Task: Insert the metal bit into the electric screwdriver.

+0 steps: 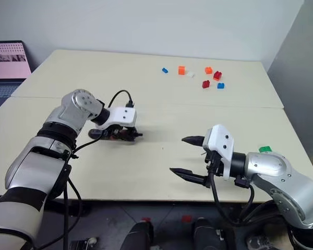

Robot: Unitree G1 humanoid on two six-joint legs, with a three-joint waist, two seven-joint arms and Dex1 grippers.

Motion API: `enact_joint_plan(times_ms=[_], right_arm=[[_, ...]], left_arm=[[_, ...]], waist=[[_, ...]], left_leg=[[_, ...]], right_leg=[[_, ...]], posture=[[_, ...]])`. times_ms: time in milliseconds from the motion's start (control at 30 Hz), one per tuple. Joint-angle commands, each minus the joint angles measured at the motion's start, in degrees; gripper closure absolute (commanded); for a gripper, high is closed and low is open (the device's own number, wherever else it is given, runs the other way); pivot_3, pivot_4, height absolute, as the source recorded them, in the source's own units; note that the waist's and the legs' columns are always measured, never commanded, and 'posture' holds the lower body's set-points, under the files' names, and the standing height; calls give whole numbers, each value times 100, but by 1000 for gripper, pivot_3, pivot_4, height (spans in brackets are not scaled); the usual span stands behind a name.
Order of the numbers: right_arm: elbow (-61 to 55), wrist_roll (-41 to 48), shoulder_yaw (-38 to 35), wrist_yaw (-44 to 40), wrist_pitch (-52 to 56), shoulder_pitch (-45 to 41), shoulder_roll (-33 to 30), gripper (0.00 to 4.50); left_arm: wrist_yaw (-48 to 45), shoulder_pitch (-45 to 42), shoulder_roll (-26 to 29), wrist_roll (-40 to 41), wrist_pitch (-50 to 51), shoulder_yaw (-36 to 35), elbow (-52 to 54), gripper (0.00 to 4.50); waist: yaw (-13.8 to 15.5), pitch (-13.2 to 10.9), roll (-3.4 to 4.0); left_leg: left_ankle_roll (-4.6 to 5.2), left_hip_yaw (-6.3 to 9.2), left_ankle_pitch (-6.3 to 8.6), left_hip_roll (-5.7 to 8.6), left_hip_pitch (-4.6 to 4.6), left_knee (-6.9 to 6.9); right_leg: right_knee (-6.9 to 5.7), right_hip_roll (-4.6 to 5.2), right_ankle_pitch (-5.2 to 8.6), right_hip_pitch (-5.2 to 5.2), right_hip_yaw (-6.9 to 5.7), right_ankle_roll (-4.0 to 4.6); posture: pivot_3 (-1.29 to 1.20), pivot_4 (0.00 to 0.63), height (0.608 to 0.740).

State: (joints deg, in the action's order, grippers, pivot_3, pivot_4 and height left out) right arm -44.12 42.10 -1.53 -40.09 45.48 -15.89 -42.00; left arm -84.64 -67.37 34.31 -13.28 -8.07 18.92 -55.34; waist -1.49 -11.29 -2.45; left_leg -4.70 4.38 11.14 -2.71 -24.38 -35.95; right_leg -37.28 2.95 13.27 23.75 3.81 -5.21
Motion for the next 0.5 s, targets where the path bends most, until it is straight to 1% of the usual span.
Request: enact_joint_plan(times_ms=[33,133,200,300,333,433,500], right_arm=[[-234,386,-582,41,63,90,-197,0],[-212,625,-870,90,120,62,-315,0],[-173,718,-968,146,157,-23,-368,0],[-53,771,-1045,202,154,-148,-448,0],[-22,778,-1030,267,170,-217,-440,0],[45,752,-971,429,159,-371,-385,0],[96,665,-841,621,139,-547,-280,0]], left_arm=[[-434,18,-240,1193,1258,-747,1385,2888],[13,153,-640,1849,2080,-1199,2211,2888],[380,272,-910,2212,2293,-1494,2559,2888],[1111,604,-1308,2513,2453,-1814,2884,2888],[1441,776,-1472,2593,2450,-1931,2984,2888],[2047,1165,-1801,2725,2260,-2076,3239,2888],[2580,1504,-2077,2688,1828,-2148,3350,2888]], waist=[[7,0,0],[0,0,0],[-13,0,2],[-49,0,6],[-64,0,6],[-77,1,7],[-81,0,7]], left_leg=[[0,3,0,0,-1,-1],[0,4,0,1,-4,-1],[0,7,0,0,-3,-2],[0,9,0,1,5,-3],[0,8,0,1,19,-2],[1,7,0,0,53,2],[1,7,0,0,53,0]], right_leg=[[5,0,0,-2,-3,0],[9,1,-2,-4,-4,-3],[9,1,-4,-5,-6,-6],[4,0,-4,-8,-6,-7],[4,0,-4,-18,-4,-8],[5,-2,-3,-45,-3,-6],[7,-3,-6,-45,0,0]], posture=[[0,150,740],[0,150,740],[0,150,740],[0,150,740],[0,150,740],[0,150,740],[0,150,740]])
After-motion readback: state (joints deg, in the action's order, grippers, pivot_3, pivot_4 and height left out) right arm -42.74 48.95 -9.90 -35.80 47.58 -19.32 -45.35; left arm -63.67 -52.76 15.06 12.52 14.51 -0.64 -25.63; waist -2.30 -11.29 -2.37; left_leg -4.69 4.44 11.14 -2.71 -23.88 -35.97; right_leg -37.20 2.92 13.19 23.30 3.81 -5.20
